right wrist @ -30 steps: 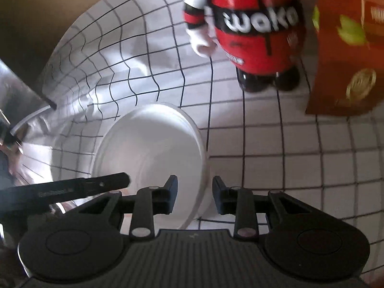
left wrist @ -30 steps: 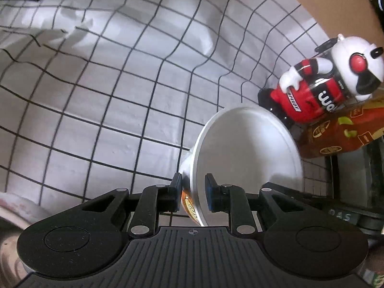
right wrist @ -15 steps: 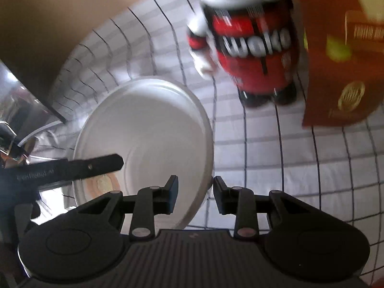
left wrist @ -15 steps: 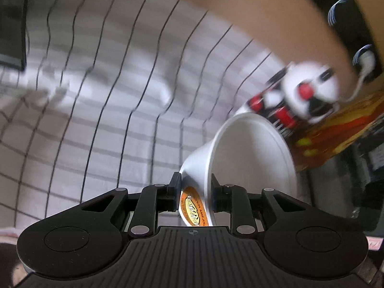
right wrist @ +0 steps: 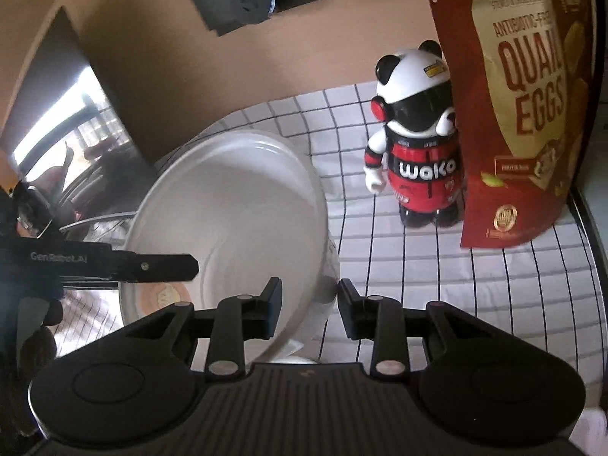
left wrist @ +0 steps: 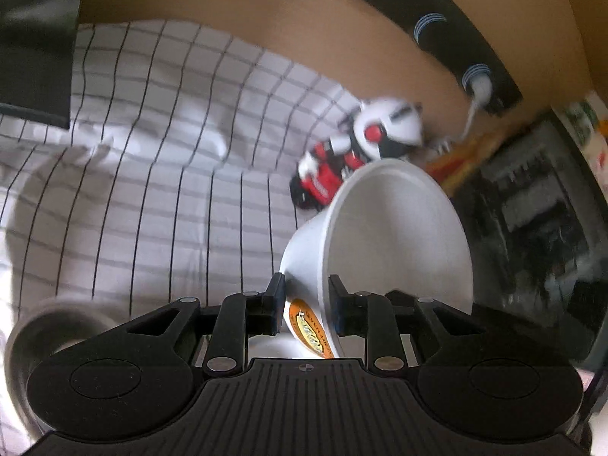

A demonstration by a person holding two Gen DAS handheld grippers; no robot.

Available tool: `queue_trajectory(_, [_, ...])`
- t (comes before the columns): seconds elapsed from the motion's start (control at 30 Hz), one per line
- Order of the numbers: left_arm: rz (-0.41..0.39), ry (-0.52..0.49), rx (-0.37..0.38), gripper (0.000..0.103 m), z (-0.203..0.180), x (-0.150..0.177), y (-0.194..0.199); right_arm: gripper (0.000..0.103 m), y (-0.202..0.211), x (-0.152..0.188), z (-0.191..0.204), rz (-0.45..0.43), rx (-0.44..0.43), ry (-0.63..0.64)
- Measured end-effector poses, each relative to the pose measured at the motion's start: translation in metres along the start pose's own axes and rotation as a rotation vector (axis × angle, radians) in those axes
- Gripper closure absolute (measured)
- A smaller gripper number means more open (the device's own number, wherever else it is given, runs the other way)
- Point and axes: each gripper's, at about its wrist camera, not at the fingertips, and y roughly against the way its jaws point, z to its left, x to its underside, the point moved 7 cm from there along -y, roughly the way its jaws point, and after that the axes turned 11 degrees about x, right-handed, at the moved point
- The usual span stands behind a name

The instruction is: Organize plates and bowls

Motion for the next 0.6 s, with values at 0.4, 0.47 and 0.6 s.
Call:
queue_trajectory(0.4, [0.214,0.066,-0.028,0.078,0.031,0.08,-0.033,0.069,-0.01,0.097,-0.005,0.155,0.075,0.002])
queue_trajectory(0.47, [0.206,0.085,-0.037,0.079,0.039,0.082,-0.033,0.069,-0.011,0.103,-0.004,0.16,0.073,-0.002])
queue_trajectory(0.6, [0.183,0.092,-0.036,0.078,0.045,0.08,-0.027,0.069,-0.015,0.104,-0.005,0.157,0.077,-0.021])
